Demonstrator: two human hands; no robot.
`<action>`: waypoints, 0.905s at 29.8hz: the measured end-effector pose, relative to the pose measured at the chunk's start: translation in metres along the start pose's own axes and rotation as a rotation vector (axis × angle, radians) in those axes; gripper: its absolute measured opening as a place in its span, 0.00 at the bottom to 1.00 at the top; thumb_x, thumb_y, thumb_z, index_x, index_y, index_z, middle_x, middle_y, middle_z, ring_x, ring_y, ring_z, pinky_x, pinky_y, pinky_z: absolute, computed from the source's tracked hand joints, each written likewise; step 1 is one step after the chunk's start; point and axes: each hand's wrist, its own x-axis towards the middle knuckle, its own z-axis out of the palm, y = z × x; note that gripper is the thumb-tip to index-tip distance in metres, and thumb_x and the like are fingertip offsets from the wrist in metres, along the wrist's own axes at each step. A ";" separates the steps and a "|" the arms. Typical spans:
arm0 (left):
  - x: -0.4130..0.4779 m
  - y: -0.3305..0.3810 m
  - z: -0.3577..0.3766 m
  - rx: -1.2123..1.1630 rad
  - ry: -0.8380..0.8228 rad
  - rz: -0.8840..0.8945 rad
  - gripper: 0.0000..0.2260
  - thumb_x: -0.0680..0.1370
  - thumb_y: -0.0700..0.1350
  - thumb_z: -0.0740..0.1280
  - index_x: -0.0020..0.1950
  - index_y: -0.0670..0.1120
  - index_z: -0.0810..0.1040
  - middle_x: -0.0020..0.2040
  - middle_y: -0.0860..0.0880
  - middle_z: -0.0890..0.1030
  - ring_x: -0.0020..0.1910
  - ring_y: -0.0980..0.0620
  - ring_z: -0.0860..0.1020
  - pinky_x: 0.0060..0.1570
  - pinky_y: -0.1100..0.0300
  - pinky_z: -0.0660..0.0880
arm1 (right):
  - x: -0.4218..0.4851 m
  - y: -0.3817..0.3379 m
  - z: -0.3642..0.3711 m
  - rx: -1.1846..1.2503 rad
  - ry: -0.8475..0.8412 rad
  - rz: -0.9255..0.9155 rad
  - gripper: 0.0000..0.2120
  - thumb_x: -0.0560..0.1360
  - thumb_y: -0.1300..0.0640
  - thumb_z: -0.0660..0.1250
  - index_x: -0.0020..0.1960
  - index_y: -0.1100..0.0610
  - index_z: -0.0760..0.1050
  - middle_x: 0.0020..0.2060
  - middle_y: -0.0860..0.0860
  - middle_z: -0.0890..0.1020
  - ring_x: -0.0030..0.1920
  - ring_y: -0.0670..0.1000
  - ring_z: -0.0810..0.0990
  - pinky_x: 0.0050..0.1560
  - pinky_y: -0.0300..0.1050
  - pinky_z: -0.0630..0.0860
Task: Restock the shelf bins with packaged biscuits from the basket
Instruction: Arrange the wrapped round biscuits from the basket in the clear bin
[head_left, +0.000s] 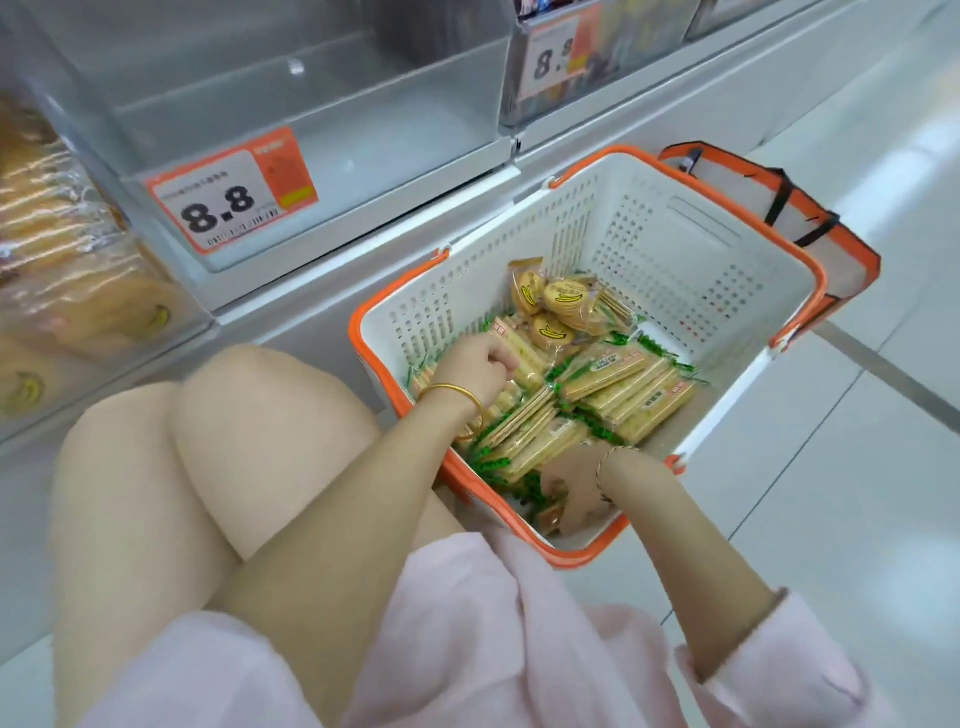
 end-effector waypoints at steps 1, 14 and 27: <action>0.001 -0.001 0.001 -0.010 -0.012 -0.007 0.13 0.77 0.33 0.56 0.44 0.46 0.78 0.47 0.47 0.81 0.43 0.52 0.79 0.44 0.61 0.74 | 0.004 -0.001 0.004 0.002 0.028 0.005 0.24 0.73 0.53 0.68 0.66 0.63 0.71 0.64 0.60 0.74 0.59 0.61 0.77 0.56 0.53 0.76; 0.003 0.013 0.005 -0.088 -0.352 -0.020 0.08 0.78 0.50 0.64 0.53 0.46 0.76 0.51 0.44 0.81 0.49 0.47 0.79 0.55 0.49 0.77 | -0.007 0.052 -0.032 0.961 0.621 -0.126 0.10 0.81 0.52 0.57 0.56 0.54 0.73 0.44 0.50 0.79 0.39 0.49 0.82 0.36 0.40 0.81; 0.043 -0.005 -0.007 -0.221 0.022 -0.244 0.07 0.76 0.42 0.67 0.52 0.41 0.75 0.50 0.42 0.80 0.51 0.43 0.80 0.54 0.46 0.77 | 0.138 0.101 -0.131 0.674 0.870 0.538 0.29 0.78 0.48 0.60 0.73 0.61 0.57 0.71 0.60 0.61 0.69 0.62 0.62 0.66 0.58 0.64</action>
